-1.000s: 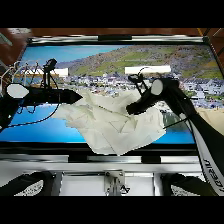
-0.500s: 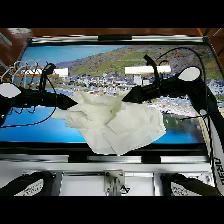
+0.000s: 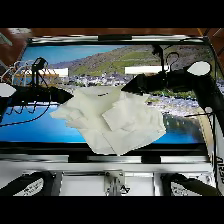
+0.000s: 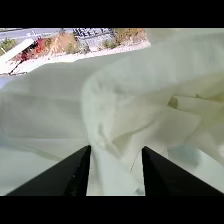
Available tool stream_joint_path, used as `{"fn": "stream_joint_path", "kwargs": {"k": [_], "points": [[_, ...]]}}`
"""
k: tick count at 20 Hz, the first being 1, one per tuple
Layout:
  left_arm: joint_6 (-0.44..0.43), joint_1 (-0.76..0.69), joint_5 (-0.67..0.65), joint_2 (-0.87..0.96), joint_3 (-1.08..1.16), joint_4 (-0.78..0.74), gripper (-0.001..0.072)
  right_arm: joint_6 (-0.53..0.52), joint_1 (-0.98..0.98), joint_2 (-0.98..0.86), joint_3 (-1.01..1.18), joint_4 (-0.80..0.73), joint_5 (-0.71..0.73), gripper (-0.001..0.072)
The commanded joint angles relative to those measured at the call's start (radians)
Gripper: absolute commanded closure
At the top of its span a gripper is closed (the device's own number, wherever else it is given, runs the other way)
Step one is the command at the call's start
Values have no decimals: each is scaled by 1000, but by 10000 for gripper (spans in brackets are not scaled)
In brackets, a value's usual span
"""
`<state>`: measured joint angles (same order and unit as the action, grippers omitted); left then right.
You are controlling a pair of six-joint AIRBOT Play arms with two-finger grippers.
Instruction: Fold the shirts.
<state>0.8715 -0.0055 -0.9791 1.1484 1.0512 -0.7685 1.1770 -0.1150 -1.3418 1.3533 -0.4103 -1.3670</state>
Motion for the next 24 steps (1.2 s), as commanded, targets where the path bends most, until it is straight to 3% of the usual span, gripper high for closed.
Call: {"fn": "stream_joint_path", "kwargs": {"k": [1, 5, 7, 8, 12, 14, 24], "points": [[38, 55, -17, -4, 2, -10, 231, 24, 0, 0, 36, -21, -37, 638], [57, 242, -143, -14, 79, -18, 226, 47, -1, 0, 36, -70, -77, 638], [57, 349, -200, -16, 162, -23, 159, 49, -1, 0, 37, -71, -76, 638], [58, 397, -221, -17, 205, -52, 159, 49, -1, 0, 37, -70, -75, 638], [170, 459, -234, -23, 272, -414, 159, 49, -1, 0, 37, -71, -71, 637], [226, 458, -214, -21, 251, -529, 159, 51, -1, 0, 36, -71, -61, 637], [222, 485, 23, -3, 30, -653, 155, 215, -1, 0, 37, -212, -45, 637]]}}
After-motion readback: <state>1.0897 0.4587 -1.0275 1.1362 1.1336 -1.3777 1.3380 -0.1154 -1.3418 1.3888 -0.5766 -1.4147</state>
